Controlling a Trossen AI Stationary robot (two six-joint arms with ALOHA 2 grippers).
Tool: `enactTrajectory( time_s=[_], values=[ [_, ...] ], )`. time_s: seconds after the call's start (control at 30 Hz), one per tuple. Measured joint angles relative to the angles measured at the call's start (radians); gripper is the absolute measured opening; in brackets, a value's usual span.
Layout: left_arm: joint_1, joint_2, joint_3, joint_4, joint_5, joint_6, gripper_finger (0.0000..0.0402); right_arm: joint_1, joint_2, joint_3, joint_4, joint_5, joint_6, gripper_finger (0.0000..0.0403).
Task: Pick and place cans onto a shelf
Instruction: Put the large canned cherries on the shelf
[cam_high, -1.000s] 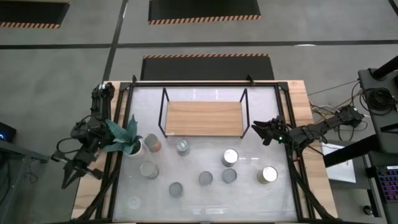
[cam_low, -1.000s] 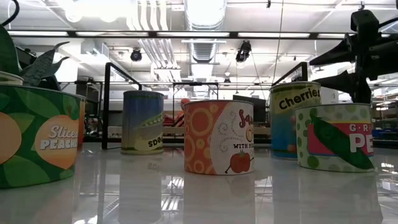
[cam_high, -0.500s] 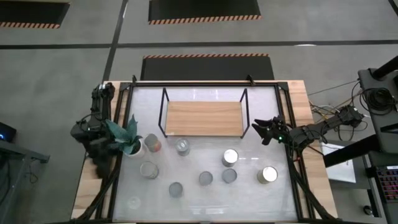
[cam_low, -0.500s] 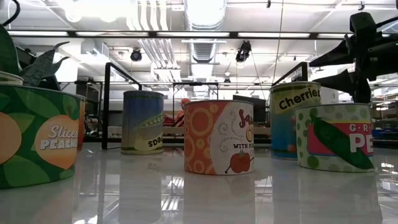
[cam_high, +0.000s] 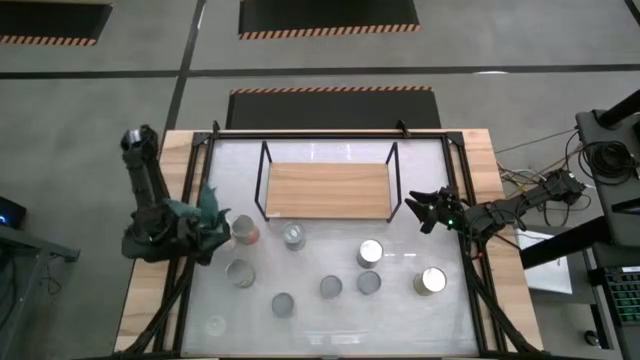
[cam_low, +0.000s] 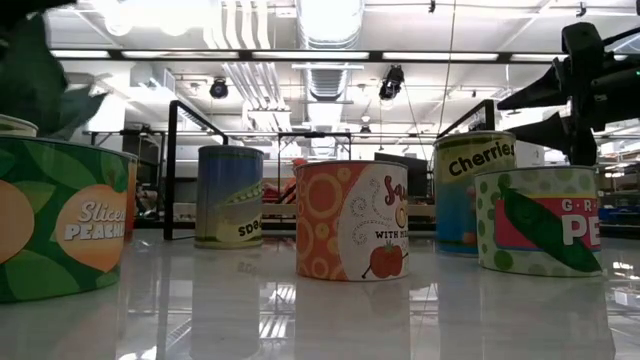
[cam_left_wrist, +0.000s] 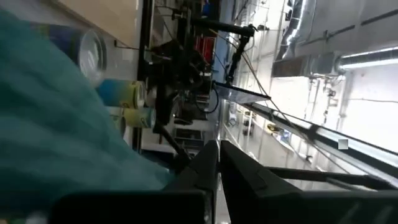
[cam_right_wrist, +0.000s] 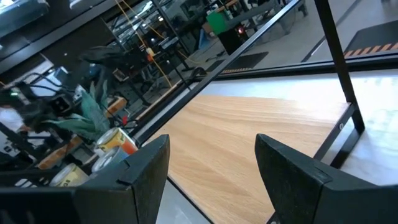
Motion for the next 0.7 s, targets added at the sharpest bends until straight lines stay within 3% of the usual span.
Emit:
enactTrajectory(
  time_s=[0.17,0.3,0.4,0.53,0.6,0.67,0.7],
  values=[
    [0.058,0.179,0.135,0.001,0.080,0.014,0.0000,0.000,0.000,0.000,-0.004,0.004,0.000,0.0226],
    [0.069,0.307,0.280,0.004,0.159,0.169,0.0000,0.000,0.000,0.000,-0.005,0.005,0.000,0.0226],
    [0.078,0.403,0.393,-0.002,0.153,0.267,0.0000,0.000,0.000,0.000,-0.005,0.008,-0.001,0.0226],
    [0.085,0.477,0.496,-0.097,0.138,0.286,0.0000,0.000,0.000,0.000,-0.005,0.029,-0.005,0.0226],
    [0.090,0.499,0.531,-0.179,0.085,0.297,0.0000,0.000,0.000,0.000,-0.005,0.032,-0.006,0.0226],
    [0.107,0.520,0.569,-0.268,-0.085,0.390,0.0000,0.000,0.000,0.000,-0.005,0.033,-0.018,0.0226],
    [0.129,0.526,0.591,-0.330,-0.108,0.473,0.0000,0.000,0.000,0.000,-0.005,0.035,-0.026,0.0226]
  ],
)
